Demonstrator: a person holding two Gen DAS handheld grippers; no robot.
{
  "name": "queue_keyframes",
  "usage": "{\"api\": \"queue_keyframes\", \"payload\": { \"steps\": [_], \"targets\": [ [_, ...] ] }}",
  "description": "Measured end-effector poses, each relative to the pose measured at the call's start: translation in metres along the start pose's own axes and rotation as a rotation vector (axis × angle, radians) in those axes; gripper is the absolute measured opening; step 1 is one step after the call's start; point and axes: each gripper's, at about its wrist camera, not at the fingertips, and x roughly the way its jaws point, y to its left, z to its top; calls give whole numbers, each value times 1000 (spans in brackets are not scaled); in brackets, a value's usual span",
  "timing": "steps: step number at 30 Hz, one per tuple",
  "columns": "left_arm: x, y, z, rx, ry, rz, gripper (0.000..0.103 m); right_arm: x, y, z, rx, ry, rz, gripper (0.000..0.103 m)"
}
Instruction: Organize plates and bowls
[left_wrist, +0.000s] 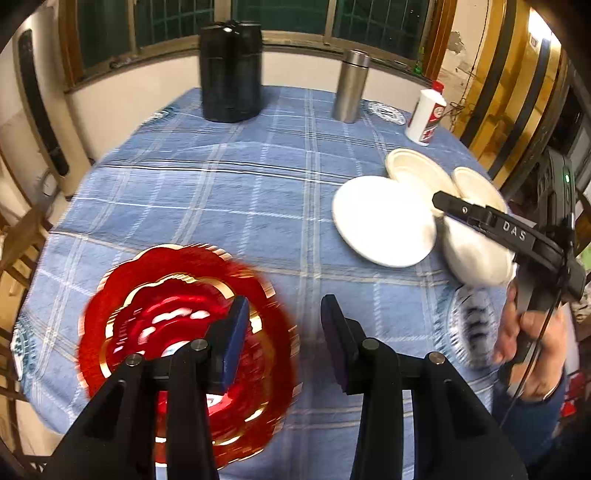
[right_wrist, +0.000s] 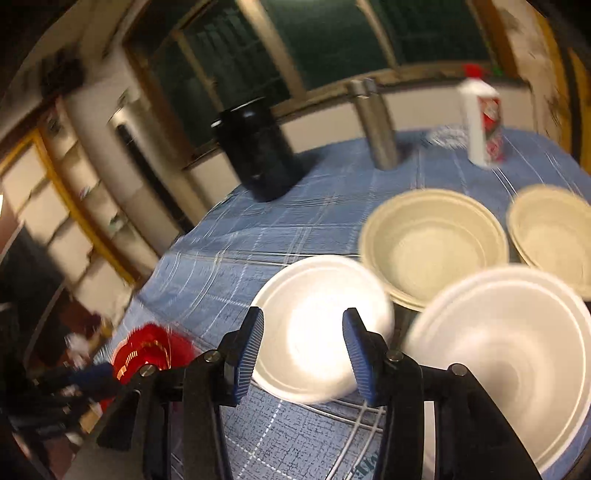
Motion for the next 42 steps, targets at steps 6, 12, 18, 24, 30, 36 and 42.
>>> {"api": "queue_keyframes", "payload": {
  "steps": [6,12,18,24,30,36,42],
  "targets": [
    [28,-16,36,-46,67,-60,38,3,-20,-1,95,69,113,40],
    [54,-21,57,-71,93,-40,38,6,-9,-13,124,176,67,43],
    [78,-27,70,-79,129,-36,38,11,-13,-19,105,234,-49,43],
    [103,-29,84,-97,142,-29,38,13,-30,-16,136,155,-96,39],
    [123,-30,89,-107,164,-55,38,23,-29,-19,108,128,-138,31],
    [136,-35,86,-87,178,-87,16,28,-27,-20,77,124,-120,14],
    [126,-46,80,-25,152,-55,11,24,-22,-19,61,108,-108,12]
  ]
}}
